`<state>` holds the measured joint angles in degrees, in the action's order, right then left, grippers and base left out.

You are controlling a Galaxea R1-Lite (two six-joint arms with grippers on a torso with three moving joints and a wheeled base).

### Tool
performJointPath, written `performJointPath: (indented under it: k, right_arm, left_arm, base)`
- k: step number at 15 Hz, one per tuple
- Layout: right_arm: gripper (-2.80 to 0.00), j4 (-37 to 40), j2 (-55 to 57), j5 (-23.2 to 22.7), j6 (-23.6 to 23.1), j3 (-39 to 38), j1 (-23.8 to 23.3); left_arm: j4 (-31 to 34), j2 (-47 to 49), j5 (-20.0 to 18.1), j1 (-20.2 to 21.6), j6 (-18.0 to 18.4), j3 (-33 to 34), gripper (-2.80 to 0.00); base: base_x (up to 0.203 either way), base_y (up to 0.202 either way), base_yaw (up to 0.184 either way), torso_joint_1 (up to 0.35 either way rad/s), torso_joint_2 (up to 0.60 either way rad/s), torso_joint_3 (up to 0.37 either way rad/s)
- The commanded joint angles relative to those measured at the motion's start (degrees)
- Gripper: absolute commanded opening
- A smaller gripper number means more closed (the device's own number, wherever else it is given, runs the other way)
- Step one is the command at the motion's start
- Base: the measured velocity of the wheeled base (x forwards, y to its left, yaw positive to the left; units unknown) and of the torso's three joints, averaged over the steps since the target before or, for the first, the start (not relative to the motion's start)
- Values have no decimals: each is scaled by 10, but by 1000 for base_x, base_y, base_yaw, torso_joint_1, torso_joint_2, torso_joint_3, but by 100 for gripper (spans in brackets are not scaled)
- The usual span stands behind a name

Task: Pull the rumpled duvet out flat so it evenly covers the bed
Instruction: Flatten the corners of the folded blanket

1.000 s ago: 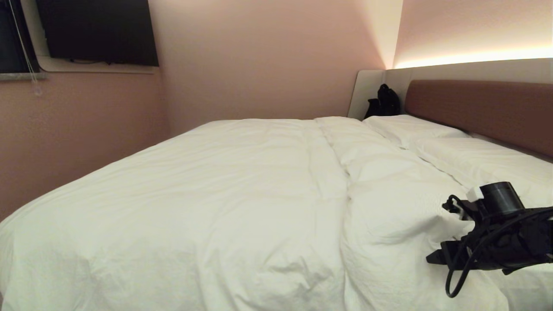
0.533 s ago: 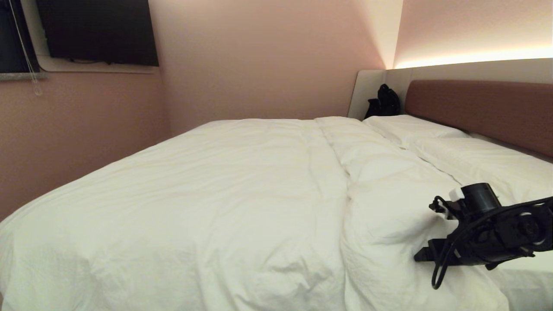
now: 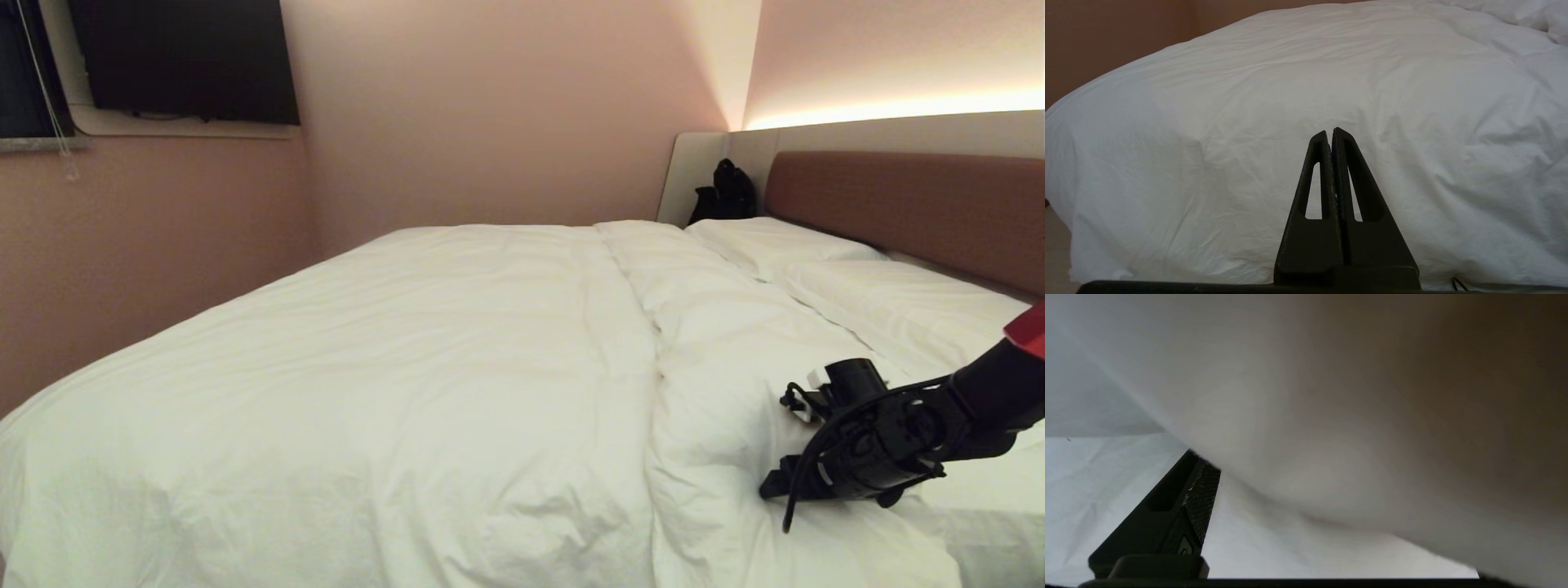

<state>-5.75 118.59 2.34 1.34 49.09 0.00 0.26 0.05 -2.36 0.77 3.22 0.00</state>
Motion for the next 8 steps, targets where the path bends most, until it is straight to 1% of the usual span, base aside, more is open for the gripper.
performJointPath:
  k: [1, 2, 8]
  right_arm:
    - [0, -3, 25, 0, 0, 0, 0]
    - [-280, -3, 25, 0, 1, 0, 0]
    - [-280, -3, 9, -1, 2, -13, 0]
  left_arm:
    - [0, 0, 0, 0, 0, 0, -280]
    - [0, 0, 0, 0, 0, 0, -280]
    - [0, 0, 0, 0, 0, 0, -280]
  base:
    - [0, 0, 0, 0, 0, 0]
    - [0, 0, 0, 0, 0, 0]
    - [0, 0, 0, 0, 0, 0]
